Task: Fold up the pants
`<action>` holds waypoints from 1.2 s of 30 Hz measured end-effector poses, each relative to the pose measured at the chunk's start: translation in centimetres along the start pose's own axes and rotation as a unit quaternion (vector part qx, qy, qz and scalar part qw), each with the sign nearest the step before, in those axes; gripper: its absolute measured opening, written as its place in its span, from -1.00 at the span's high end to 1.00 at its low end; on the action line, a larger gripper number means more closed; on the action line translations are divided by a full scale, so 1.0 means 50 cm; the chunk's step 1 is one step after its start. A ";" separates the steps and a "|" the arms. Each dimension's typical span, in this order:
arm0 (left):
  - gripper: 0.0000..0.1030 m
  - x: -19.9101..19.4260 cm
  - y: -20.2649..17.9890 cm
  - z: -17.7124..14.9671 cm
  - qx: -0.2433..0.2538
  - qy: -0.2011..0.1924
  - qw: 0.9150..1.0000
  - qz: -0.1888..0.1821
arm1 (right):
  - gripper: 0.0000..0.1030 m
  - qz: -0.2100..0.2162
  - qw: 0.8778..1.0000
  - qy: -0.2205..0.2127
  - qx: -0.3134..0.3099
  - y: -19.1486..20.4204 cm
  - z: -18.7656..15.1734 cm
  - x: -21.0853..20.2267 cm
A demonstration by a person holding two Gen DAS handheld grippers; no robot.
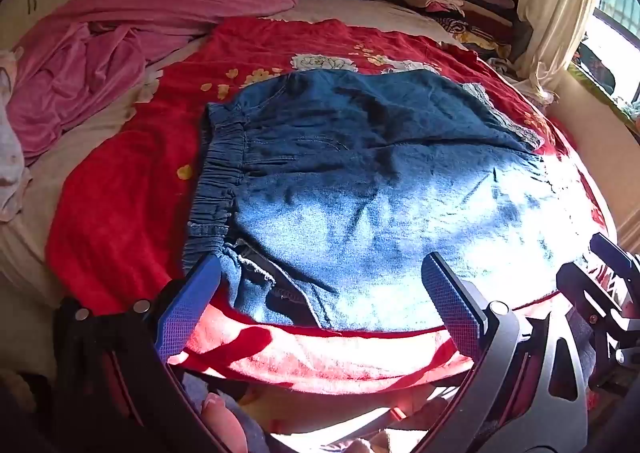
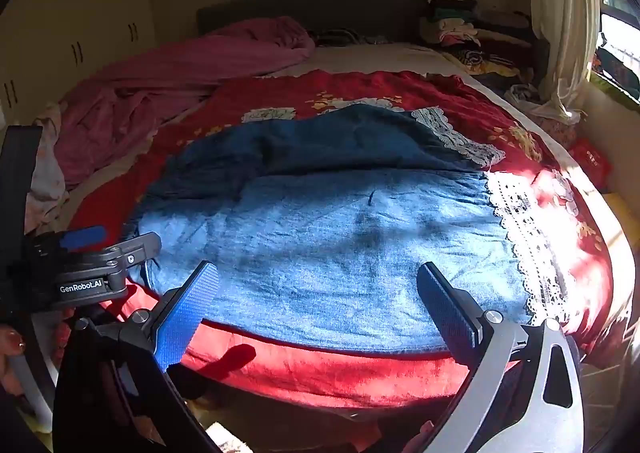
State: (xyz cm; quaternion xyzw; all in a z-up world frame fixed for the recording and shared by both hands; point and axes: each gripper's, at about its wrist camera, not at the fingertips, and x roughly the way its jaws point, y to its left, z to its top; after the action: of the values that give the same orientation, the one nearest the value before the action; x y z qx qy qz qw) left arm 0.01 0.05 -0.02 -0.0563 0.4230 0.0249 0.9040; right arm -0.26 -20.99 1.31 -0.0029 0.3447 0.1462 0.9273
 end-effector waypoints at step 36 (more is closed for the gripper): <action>-0.83 -0.015 -0.008 -0.004 0.016 -0.005 1.000 0.004 | -0.92 -0.025 1.000 -0.002 -0.006 0.004 0.003 -0.011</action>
State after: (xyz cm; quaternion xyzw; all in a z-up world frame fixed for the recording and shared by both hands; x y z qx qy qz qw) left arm -0.57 -0.38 0.48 -0.0403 0.4190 0.0221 0.9068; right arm -0.63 -20.93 1.78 -0.0163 0.3415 0.1252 0.9314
